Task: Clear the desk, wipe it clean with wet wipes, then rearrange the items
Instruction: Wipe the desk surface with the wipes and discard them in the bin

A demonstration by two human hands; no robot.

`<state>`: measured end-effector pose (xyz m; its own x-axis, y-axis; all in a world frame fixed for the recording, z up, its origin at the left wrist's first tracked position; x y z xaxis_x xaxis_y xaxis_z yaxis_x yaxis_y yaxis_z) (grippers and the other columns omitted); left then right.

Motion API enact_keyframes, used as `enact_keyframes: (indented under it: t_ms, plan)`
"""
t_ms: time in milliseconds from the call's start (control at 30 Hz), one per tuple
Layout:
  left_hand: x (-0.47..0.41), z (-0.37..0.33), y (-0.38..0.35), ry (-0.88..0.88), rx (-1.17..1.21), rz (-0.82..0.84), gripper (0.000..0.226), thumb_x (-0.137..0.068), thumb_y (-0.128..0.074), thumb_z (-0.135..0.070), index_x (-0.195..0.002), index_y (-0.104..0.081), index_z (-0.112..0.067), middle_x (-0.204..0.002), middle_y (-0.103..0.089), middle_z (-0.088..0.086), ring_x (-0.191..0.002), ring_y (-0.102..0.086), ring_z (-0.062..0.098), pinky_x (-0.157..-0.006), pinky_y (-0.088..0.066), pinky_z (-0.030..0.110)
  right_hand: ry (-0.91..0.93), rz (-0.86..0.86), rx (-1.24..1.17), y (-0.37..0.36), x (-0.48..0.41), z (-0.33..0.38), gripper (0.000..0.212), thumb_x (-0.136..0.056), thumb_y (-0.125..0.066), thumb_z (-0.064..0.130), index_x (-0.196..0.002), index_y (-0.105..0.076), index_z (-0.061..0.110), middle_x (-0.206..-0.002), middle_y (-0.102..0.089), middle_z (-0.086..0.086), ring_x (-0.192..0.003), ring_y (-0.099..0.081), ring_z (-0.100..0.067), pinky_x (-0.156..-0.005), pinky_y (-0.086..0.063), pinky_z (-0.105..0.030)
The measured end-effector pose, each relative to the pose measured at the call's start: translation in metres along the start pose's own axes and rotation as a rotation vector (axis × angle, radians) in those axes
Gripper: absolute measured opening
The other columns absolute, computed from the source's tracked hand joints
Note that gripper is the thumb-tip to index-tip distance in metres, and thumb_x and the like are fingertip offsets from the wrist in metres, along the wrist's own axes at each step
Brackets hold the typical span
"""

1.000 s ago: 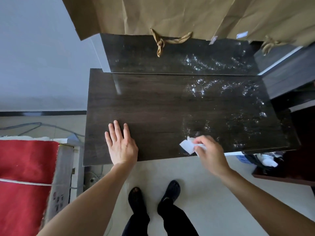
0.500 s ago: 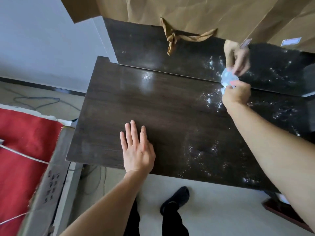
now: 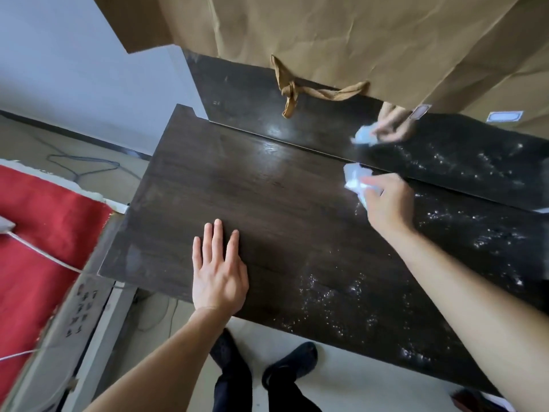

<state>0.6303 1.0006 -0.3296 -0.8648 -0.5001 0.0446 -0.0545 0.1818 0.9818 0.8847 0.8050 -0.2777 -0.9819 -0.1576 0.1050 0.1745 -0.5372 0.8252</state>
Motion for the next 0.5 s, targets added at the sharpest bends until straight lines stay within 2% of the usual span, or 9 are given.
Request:
enact_keyframes:
  t_ms: [33, 100, 167, 200, 300, 367, 400, 467, 500]
  plan:
    - [0.001, 0.000, 0.000, -0.003, 0.001, -0.002, 0.054, -0.089, -0.031, -0.027, -0.136, -0.045, -0.007, -0.152, -0.028, 0.023, -0.144, -0.016, 0.037, -0.117, -0.014, 0.053, -0.089, -0.109, -0.008, -0.003, -0.015, 0.002, 0.021, -0.078, -0.053, 0.001, -0.090, -0.070, 0.000, -0.096, -0.064, -0.024, -0.089, -0.057, -0.040, -0.075, -0.046, -0.036]
    - [0.001, -0.001, 0.001, -0.011, -0.005, -0.007, 0.054, -0.088, -0.033, -0.027, -0.136, -0.046, -0.007, -0.151, -0.029, 0.023, -0.144, -0.016, 0.037, -0.117, -0.015, 0.053, -0.195, -0.172, -0.036, -0.024, -0.027, 0.007, 0.022, -0.083, -0.052, 0.002, -0.097, -0.068, -0.002, -0.098, -0.057, -0.021, -0.089, -0.051, -0.038, -0.076, -0.040, -0.031]
    - [0.000, -0.001, 0.002, -0.016, -0.012, -0.009, 0.054, -0.087, -0.035, -0.026, -0.136, -0.046, -0.007, -0.151, -0.030, 0.023, -0.144, -0.017, 0.037, -0.117, -0.014, 0.052, -0.117, -0.163, -0.040, -0.043, -0.021, 0.021, 0.023, -0.086, -0.053, 0.003, -0.100, -0.071, 0.003, -0.106, -0.057, -0.019, -0.099, -0.052, -0.034, -0.080, -0.036, -0.023]
    - [0.000, 0.000, 0.002, -0.013, -0.014, -0.010, 0.054, -0.087, -0.035, -0.026, -0.136, -0.046, -0.007, -0.151, -0.030, 0.023, -0.144, -0.017, 0.037, -0.117, -0.014, 0.052, 0.006, -0.114, -0.023, -0.049, -0.014, 0.031, 0.023, -0.086, -0.054, 0.002, -0.100, -0.071, 0.004, -0.106, -0.057, -0.019, -0.100, -0.052, -0.033, -0.081, -0.035, -0.021]
    - [0.000, -0.001, 0.003, -0.004, -0.013, 0.005, 0.053, -0.088, -0.034, -0.026, -0.136, -0.046, -0.007, -0.151, -0.029, 0.023, -0.144, -0.017, 0.037, -0.117, -0.014, 0.052, 0.376, 0.300, 0.035, -0.053, 0.019, 0.050, 0.014, -0.080, -0.065, 0.010, -0.079, -0.074, 0.020, -0.088, -0.060, -0.017, -0.082, -0.057, -0.030, -0.071, -0.046, -0.029]
    - [0.000, -0.002, 0.005, -0.002, -0.004, 0.008, 0.054, -0.088, -0.033, -0.026, -0.136, -0.047, -0.007, -0.151, -0.030, 0.023, -0.144, -0.017, 0.037, -0.117, -0.015, 0.053, 0.380, 0.666, 0.022, -0.045, 0.039, 0.043, 0.016, -0.076, -0.070, 0.019, -0.066, -0.072, 0.031, -0.078, -0.062, -0.005, -0.070, -0.058, -0.025, -0.056, -0.044, -0.015]
    - [0.000, -0.002, 0.005, 0.001, -0.001, 0.010, 0.054, -0.088, -0.032, -0.027, -0.136, -0.047, -0.007, -0.151, -0.030, 0.023, -0.144, -0.018, 0.037, -0.117, -0.015, 0.053, 0.329, 0.701, -0.009, -0.039, 0.038, 0.036, 0.021, -0.077, -0.068, 0.016, -0.067, -0.072, 0.034, -0.079, -0.063, 0.001, -0.070, -0.058, -0.020, -0.053, -0.039, -0.005]
    - [-0.001, -0.002, 0.005, 0.000, 0.003, 0.008, 0.054, -0.088, -0.033, -0.027, -0.136, -0.047, -0.007, -0.150, -0.030, 0.023, -0.144, -0.018, 0.037, -0.116, -0.016, 0.053, 0.221, 0.356, -0.026, -0.021, 0.008, 0.017, 0.024, -0.080, -0.059, 0.003, -0.086, -0.076, 0.020, -0.091, -0.064, -0.004, -0.081, -0.059, -0.022, -0.064, -0.040, -0.005]
    - [0.000, -0.002, 0.006, 0.000, 0.002, 0.005, 0.054, -0.088, -0.033, -0.027, -0.136, -0.047, -0.007, -0.150, -0.030, 0.023, -0.143, -0.019, 0.037, -0.116, -0.016, 0.053, 0.169, 0.142, 0.029, -0.010, -0.010, 0.007, 0.027, -0.080, -0.055, -0.001, -0.094, -0.075, 0.012, -0.099, -0.065, -0.011, -0.089, -0.060, -0.028, -0.075, -0.044, -0.015]
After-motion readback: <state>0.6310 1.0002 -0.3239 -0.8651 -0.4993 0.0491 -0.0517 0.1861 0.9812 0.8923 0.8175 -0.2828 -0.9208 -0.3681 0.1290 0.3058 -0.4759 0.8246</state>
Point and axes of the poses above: each hand's wrist, its own x-axis away from the middle knuckle, its own y-axis out of the back of the hand, z = x × y, the point moved 3 cm from there along -x, towards the middle knuckle
